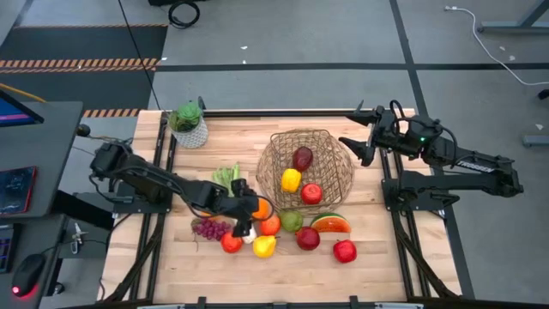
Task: Build produce basket
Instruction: Put the orange into the brown wire basket
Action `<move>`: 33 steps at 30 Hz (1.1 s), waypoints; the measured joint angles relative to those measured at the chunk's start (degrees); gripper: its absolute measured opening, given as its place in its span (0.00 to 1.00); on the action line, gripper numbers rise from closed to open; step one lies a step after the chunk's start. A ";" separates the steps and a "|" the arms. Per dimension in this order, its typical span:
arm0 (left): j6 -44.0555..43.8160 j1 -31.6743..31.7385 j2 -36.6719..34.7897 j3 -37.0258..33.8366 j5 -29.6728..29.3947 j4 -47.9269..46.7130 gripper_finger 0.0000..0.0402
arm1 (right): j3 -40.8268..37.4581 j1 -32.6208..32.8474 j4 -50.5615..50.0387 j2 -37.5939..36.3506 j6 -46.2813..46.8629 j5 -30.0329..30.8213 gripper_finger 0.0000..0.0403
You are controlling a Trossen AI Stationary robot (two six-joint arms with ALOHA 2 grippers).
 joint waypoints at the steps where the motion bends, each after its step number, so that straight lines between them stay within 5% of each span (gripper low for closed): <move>1: 0.86 -0.11 0.81 0.00 -0.07 0.34 0.91 | 0.01 -0.01 -0.05 0.18 0.02 0.00 0.99; 21: 1.25 -0.23 10.80 0.09 -4.64 3.01 0.90 | 0.01 -0.01 -0.01 2.85 0.87 -0.01 0.99; 33: 0.95 -0.06 11.35 0.07 -4.61 2.81 0.77 | 0.01 -0.01 -0.04 2.85 0.89 -0.02 0.99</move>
